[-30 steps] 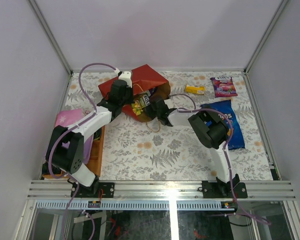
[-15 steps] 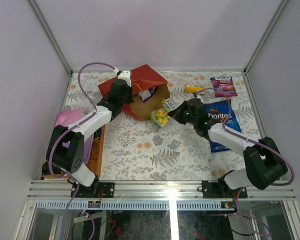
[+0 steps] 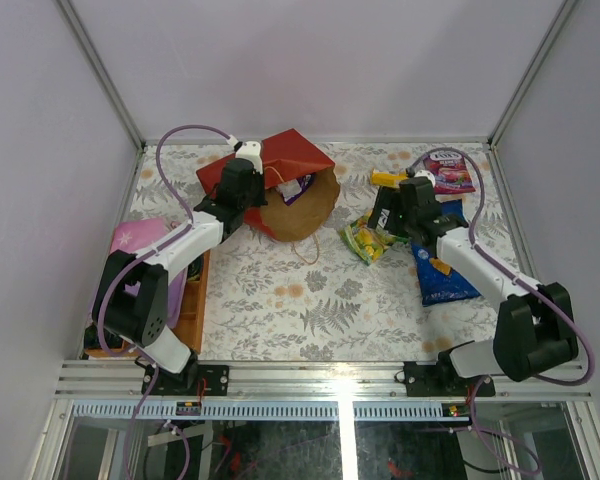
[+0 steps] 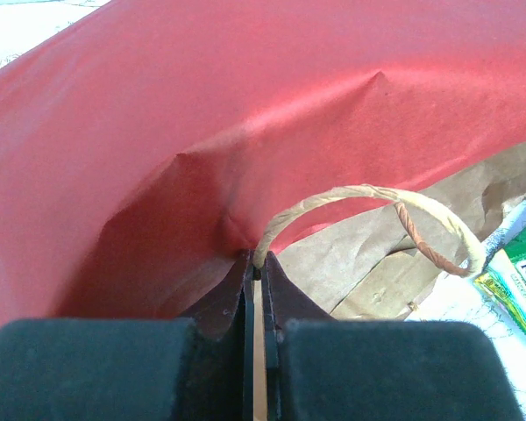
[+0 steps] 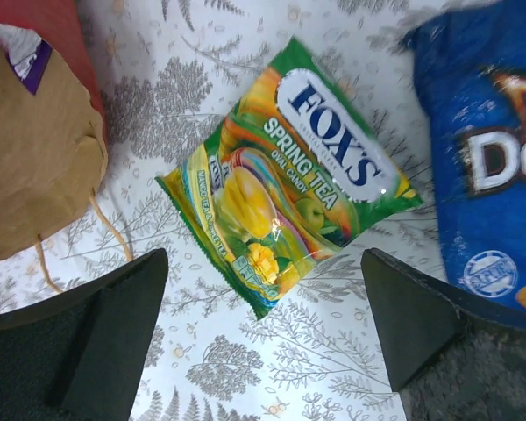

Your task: Take the snacks out of the paper bag

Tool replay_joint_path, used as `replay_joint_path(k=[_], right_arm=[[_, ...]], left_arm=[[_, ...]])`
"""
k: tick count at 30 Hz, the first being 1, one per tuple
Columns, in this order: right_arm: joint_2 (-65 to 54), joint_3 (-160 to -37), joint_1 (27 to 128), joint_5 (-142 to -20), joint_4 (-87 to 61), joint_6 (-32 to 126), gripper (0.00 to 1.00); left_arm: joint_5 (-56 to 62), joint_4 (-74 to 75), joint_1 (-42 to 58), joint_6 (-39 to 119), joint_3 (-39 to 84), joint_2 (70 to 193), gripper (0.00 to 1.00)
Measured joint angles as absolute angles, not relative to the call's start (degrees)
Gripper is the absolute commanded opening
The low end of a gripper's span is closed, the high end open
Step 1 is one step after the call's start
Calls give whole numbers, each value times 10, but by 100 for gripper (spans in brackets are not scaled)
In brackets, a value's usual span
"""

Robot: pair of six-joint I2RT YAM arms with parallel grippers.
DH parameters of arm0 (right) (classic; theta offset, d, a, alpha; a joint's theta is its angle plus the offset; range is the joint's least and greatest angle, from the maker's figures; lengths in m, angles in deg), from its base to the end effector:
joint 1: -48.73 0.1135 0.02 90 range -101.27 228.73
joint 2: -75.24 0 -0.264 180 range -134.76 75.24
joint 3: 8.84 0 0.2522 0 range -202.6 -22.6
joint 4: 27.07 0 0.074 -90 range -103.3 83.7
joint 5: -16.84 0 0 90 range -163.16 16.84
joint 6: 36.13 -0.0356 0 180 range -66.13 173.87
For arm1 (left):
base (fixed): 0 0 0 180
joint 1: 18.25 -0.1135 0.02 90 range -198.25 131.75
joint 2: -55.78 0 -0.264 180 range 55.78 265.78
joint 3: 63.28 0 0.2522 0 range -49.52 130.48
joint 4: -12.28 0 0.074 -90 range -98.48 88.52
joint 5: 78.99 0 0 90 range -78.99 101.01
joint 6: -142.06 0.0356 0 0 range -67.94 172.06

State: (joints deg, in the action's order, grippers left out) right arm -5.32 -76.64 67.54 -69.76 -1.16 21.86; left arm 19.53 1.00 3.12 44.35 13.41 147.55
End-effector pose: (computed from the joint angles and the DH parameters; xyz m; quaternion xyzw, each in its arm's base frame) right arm 0.2924 0.0974 0.2498 0.1163 0.8935 0.1616 0.4025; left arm 0.3460 -0.1297 0.2633 0.0619 0.8460 -0.0709 0.5248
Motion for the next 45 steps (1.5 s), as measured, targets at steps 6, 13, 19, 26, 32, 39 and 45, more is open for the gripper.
replay_joint_path(k=[6,13,19,26,32,39,45], right_arm=[[-63,-811,750,-589,4,254,88],[-163,-792,756,-571,-23,254,87],[-254,-801,756,-571,-33,254,91],[-324,-884,748,-550,-27,252,100],[-378,-956,726,-538,-19,233,99],[-434,-1044,673,-538,15,223,99],[-487,-1129,619,-538,37,227,99]], left_arm=[[195,10,31,444,134,1475,0],[195,9,31,444,134,1475,0],[196,8,31,444,134,1475,0],[198,6,31,445,134,1475,0],[200,6,31,450,134,1475,0],[202,6,31,454,134,1475,0],[203,6,31,454,134,1475,0]])
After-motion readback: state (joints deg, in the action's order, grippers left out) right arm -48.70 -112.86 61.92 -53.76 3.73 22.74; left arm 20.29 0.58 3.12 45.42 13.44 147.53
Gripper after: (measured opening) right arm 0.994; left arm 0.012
